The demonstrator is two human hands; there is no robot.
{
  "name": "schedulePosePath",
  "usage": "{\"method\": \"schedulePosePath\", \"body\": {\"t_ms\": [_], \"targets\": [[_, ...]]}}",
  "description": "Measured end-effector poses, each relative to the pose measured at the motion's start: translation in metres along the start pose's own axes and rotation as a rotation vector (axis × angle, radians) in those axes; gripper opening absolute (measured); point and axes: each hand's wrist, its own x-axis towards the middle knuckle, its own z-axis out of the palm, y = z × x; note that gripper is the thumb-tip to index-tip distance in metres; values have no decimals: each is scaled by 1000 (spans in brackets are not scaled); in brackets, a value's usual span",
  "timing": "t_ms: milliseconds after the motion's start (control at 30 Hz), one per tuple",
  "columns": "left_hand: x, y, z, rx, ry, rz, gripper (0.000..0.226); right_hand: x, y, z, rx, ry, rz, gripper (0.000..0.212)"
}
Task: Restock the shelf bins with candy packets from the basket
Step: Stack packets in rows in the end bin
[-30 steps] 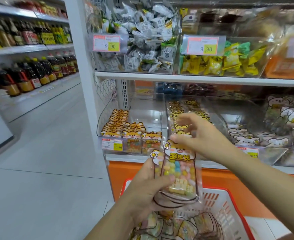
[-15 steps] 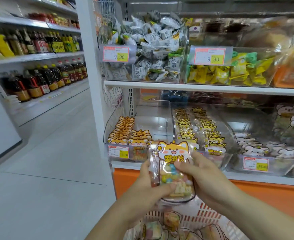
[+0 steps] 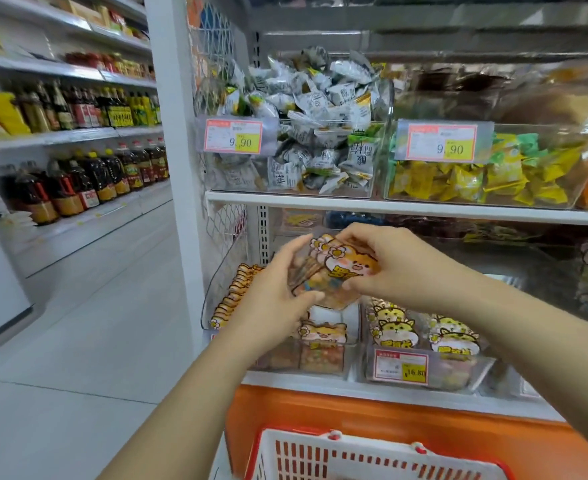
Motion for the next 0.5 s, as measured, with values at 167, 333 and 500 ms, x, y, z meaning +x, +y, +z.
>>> {"method": "schedulePosePath", "body": {"t_ms": [167,333,500], "targets": [[26,-17,8,45,-53,-55,49,24,12,12,-156,-11,21,39],[42,-27,-10,182,-239,-94,58,35,20,12,-248,-69,63,38],[49,-47,-32,359,-241,-163,19,39,15,12,-307,-112,69,39]]}}
